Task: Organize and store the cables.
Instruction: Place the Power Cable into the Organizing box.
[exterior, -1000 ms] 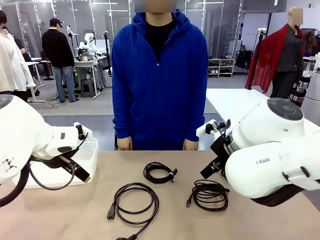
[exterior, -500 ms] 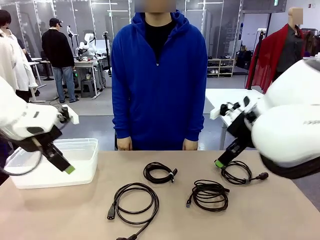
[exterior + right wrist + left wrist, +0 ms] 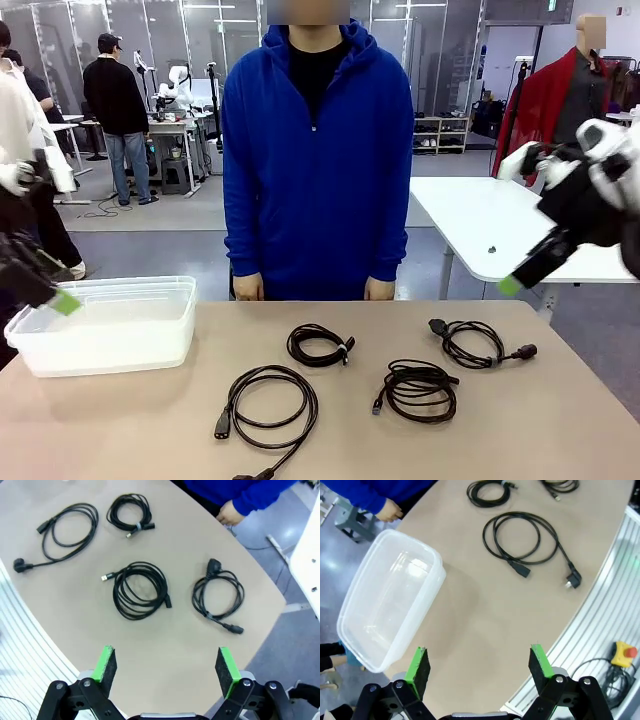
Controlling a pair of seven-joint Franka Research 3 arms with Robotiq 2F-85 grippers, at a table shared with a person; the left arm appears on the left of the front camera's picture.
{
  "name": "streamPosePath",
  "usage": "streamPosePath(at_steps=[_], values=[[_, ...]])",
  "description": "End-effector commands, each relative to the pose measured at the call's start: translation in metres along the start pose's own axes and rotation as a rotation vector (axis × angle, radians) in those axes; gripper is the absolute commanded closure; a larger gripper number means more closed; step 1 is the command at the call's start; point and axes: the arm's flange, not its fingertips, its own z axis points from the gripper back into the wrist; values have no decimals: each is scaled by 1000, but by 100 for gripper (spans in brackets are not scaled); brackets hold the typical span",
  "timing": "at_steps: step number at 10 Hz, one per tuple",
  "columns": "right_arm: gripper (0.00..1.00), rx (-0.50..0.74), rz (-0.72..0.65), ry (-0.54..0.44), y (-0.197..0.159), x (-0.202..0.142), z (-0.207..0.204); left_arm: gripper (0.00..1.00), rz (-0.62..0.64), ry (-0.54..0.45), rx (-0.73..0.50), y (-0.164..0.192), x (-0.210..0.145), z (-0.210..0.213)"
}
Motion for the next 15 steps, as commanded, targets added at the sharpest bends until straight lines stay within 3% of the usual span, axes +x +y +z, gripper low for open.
streamPosePath(at_steps=[1,4,8,12,15], values=[[0,21,-14,-29,-27,-27,21,0,15,-31,-18,17,-32,34],[0,-30,-69,-72,-48,-76,56,0,107,-69,27,35,-64,65],[0,-108,-152,-74,-58,-117,82,0,225,-52,78,59,-81,67],[0,-133,-187,-103,-58,-120,84,0,271,-63,89,62,-79,63],[0,-114,-165,-87,-59,-116,89,0,221,-59,66,56,-84,64]])
